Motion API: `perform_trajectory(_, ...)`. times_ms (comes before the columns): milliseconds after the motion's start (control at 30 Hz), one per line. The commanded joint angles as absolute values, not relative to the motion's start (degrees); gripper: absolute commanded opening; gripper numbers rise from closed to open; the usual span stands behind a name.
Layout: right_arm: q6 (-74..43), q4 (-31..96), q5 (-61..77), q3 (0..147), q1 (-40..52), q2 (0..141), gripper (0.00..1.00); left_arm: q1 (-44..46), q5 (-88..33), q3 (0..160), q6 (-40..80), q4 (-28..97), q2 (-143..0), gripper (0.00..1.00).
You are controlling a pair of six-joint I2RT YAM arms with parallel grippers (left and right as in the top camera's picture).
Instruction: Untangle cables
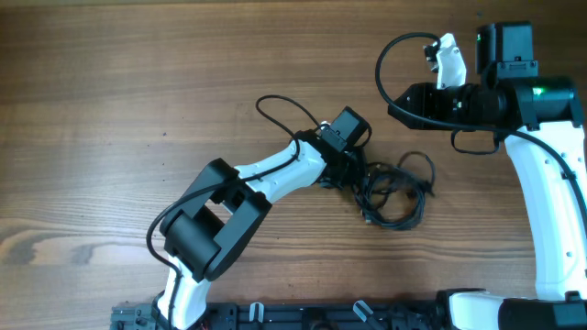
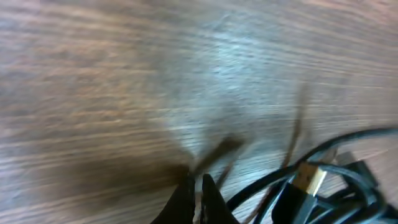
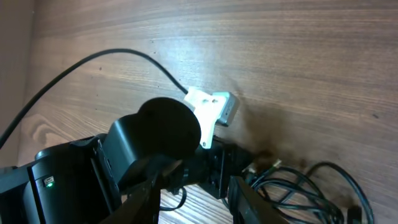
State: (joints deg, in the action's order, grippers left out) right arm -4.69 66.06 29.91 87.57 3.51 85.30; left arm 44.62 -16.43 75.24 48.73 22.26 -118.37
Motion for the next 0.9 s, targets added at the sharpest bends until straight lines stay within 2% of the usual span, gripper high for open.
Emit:
perform_trajectory(0,-4.4,66.6,29.3,87.6,3.8,86.0,0.37,42.7,-17.0,75.3,40.7,20.7,-116.3,0.04)
perform_trajectory(300,-4.6,65.6,30.2,87.6,3.8,86.0,0.36,36.2,-17.3,76.2,25.8,17.5,-92.2,0.04)
perform_trajectory(533,-4.4,64.4,34.6,87.6,3.8,86.0,0.33,36.1,-16.4,76.2,24.2,15.2,-88.4,0.04)
perform_trajectory(700,-4.3,64.4,34.3,87.6,3.8,86.0,0.33,33.6,-4.9,76.2,24.2,21.1,-88.4,0.04)
perform_trajectory(733,-4.3,64.4,34.1,87.6,3.8,86.0,0.33,32.8,-2.7,76.2,24.5,23.2,-88.4,0.07)
perform_trajectory(767,-4.3,64.4,33.8,87.6,3.8,86.0,0.34,31.7,-0.5,76.2,24.7,26.0,-88.4,0.18)
perform_trajectory(867,-4.5,64.3,32.6,87.6,3.8,86.0,0.4,28.6,2.8,76.1,28.1,32.6,-89.5,0.32)
